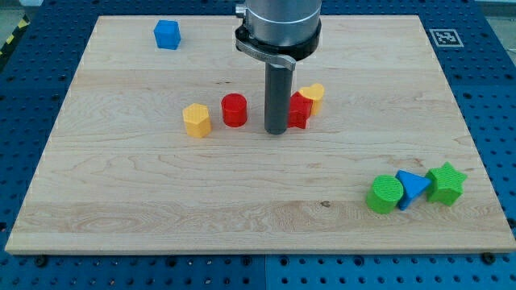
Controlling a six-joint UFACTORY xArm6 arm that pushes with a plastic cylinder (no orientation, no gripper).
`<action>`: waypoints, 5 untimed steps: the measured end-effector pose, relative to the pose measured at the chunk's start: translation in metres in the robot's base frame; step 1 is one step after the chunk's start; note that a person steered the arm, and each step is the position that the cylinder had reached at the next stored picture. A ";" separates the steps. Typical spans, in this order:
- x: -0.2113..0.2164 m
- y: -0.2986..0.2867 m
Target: Move the red star towards the top center of the board
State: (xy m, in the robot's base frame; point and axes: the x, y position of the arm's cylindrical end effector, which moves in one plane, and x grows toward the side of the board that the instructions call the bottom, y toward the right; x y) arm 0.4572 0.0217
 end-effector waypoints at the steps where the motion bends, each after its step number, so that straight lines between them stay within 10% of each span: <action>1: 0.014 -0.007; 5: -0.035 0.040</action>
State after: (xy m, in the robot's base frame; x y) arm 0.4225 0.0615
